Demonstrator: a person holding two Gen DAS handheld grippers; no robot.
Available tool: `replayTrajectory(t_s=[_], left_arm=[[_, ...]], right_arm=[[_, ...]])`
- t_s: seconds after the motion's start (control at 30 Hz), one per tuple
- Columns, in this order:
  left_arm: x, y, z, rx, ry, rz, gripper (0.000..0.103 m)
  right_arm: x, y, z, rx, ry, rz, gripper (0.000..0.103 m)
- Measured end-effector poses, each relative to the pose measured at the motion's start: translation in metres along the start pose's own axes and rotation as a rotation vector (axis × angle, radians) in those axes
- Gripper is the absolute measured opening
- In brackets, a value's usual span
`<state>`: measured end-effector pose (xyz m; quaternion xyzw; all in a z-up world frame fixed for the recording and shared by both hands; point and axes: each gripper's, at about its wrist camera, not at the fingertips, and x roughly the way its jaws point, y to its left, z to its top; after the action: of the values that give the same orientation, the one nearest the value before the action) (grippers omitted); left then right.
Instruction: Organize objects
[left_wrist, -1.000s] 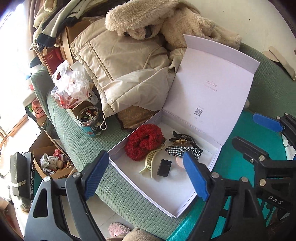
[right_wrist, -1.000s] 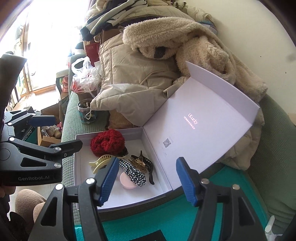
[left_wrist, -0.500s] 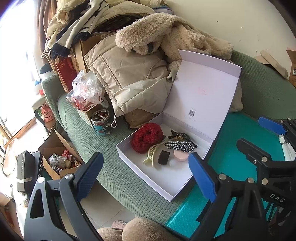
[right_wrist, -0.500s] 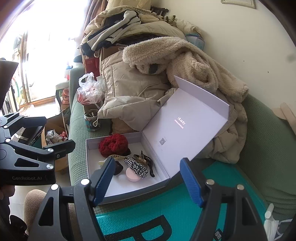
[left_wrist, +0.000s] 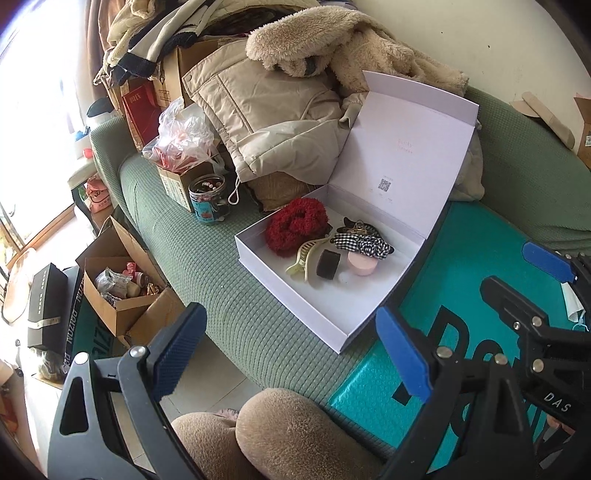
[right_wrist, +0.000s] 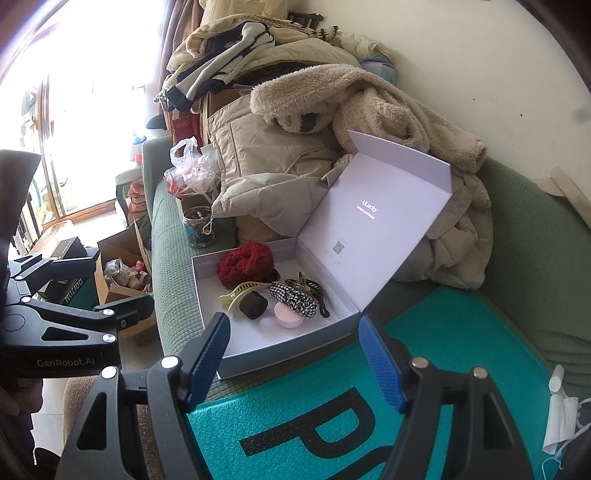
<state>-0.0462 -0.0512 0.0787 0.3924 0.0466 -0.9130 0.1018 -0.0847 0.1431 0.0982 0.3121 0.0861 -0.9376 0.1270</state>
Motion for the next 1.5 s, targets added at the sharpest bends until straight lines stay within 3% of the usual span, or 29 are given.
replayTrajectory(t_s=[0.4,1.5], left_arm=[[-0.002,-0.002,-0.027,-0.018,0.034,-0.019,0.093],[-0.011,0.004,-0.030,-0.020,0.057,0.023,0.093]], right_arm=[[-0.003,0.004,-0.025,0.023,0.062,-0.016,0.073],[0.001,0.012,-0.030,0.017,0.080,-0.004,0.073]])
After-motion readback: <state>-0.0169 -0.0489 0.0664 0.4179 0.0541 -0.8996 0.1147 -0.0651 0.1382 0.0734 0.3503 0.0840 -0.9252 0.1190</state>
